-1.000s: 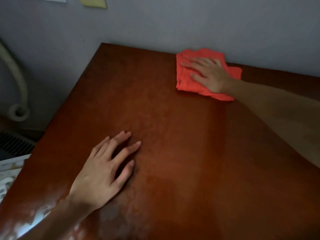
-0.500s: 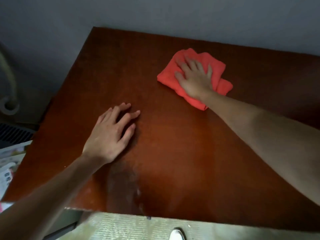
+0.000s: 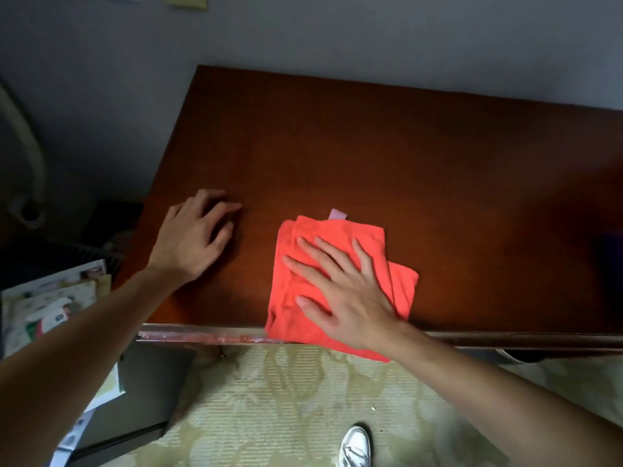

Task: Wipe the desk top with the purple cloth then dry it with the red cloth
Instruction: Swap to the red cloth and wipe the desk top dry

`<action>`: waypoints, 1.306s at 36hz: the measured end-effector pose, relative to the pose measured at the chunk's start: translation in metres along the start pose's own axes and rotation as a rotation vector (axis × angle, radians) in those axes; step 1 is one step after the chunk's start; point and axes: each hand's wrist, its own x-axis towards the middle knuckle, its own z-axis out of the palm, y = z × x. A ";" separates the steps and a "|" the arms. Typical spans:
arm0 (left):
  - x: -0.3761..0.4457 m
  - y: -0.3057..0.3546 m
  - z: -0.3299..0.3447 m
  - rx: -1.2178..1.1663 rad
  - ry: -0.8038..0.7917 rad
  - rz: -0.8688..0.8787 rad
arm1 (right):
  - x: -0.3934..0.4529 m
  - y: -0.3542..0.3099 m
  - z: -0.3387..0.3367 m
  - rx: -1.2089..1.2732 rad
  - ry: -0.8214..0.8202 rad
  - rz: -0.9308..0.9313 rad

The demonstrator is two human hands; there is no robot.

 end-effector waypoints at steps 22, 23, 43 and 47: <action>0.003 -0.037 0.000 -0.057 -0.114 0.022 | 0.310 0.171 -0.028 -0.053 -0.131 -0.230; 0.004 -0.037 0.000 -0.060 -0.118 0.018 | 0.325 0.177 -0.030 -0.054 -0.126 -0.194; 0.010 -0.038 0.003 -0.063 -0.063 0.068 | 0.331 0.126 -0.008 0.070 0.064 0.374; 0.013 -0.038 0.000 -0.143 -0.015 0.050 | 0.278 0.076 -0.001 0.055 0.049 0.303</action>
